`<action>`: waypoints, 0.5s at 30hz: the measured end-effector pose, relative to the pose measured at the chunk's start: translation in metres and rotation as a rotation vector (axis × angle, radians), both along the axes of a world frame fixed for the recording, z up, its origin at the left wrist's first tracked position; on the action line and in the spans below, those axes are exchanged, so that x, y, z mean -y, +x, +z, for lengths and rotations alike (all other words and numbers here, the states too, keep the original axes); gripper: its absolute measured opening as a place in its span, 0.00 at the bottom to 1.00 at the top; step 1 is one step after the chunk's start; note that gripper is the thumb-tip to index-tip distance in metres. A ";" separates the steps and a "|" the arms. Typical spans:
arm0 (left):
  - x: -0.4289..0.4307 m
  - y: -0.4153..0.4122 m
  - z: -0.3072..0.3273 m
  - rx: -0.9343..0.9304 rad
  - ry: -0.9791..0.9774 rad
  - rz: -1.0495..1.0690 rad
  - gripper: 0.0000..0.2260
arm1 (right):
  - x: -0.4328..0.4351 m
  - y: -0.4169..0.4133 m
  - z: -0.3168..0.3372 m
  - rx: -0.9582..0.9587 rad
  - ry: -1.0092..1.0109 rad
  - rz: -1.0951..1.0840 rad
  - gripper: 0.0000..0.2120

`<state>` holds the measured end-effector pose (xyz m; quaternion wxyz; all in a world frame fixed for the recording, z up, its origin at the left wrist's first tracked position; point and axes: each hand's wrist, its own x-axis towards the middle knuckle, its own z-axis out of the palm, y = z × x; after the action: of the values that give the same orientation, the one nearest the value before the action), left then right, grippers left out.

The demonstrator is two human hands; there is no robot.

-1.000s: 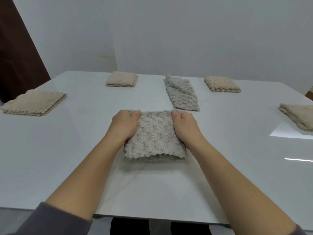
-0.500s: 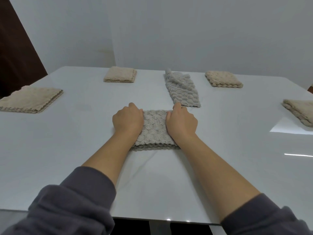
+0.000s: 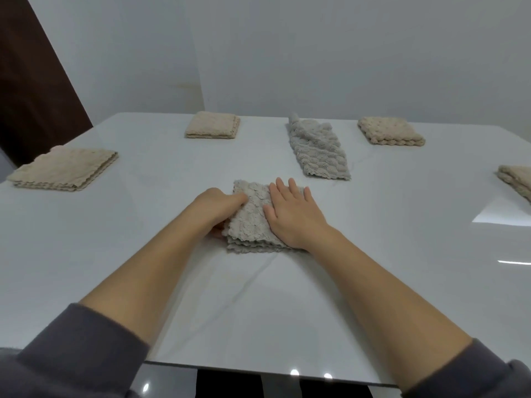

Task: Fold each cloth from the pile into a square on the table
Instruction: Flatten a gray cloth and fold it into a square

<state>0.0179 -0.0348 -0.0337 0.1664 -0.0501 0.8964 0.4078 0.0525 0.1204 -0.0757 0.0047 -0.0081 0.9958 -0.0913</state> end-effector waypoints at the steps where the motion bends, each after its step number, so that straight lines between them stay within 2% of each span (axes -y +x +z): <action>1: -0.001 0.004 -0.002 0.022 0.005 -0.018 0.15 | 0.001 0.000 0.000 -0.004 -0.002 -0.006 0.28; 3: -0.005 0.009 -0.005 -0.013 -0.030 -0.049 0.16 | 0.002 0.001 0.000 -0.006 -0.004 -0.016 0.28; 5: -0.007 0.010 -0.010 -0.190 -0.230 -0.088 0.18 | 0.002 0.001 0.000 -0.011 -0.011 -0.025 0.28; 7: -0.007 0.015 -0.014 -0.332 -0.326 -0.113 0.16 | 0.002 0.001 0.000 -0.011 -0.013 -0.030 0.28; 15: 0.000 0.030 -0.029 -0.536 -0.667 -0.173 0.16 | -0.002 0.003 -0.002 0.004 -0.043 -0.042 0.29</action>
<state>0.0481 -0.0351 -0.0630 -0.0636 0.0818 0.9914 0.0793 0.0552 0.1225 -0.0780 0.0049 0.0130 0.9935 -0.1128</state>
